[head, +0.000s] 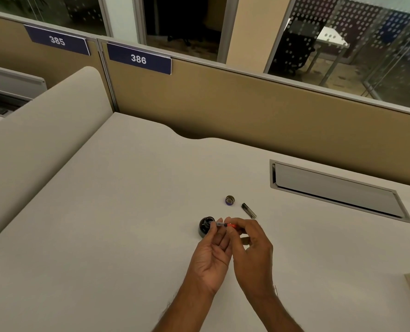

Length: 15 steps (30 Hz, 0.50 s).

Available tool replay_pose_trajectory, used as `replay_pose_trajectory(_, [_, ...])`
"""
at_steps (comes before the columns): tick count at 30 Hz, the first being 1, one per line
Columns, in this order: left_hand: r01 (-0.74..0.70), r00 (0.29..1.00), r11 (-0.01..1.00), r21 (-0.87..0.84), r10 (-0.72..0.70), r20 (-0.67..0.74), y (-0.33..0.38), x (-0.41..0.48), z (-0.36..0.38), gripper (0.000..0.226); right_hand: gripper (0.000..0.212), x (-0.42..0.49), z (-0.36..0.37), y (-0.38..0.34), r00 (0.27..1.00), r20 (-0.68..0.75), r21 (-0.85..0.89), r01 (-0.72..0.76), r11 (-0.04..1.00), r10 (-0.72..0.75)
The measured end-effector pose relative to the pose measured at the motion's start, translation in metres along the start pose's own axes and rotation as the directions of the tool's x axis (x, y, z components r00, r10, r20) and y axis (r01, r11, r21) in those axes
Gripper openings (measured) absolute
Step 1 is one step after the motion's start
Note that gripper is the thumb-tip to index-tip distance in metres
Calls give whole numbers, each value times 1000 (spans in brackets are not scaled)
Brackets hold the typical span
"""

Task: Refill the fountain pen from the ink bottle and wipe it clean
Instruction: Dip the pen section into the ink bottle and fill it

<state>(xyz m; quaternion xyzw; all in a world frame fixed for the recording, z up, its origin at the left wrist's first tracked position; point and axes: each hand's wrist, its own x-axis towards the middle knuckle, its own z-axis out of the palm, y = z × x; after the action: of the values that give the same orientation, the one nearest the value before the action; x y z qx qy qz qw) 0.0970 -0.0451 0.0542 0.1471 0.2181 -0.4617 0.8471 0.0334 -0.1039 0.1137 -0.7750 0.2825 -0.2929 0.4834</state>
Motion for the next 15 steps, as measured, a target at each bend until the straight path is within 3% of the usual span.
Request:
replay_pose_trajectory(7, [13, 1000, 991, -132, -9, 29, -1, 1, 0, 27, 24, 4, 3, 3, 1000, 16, -38, 24, 999, -23])
replay_pose_trajectory(15, [-2, 1000, 990, -142, 1, -4, -2, -4, 4, 29, 21, 9, 8, 10, 998, 48, -75, 37, 996, -34])
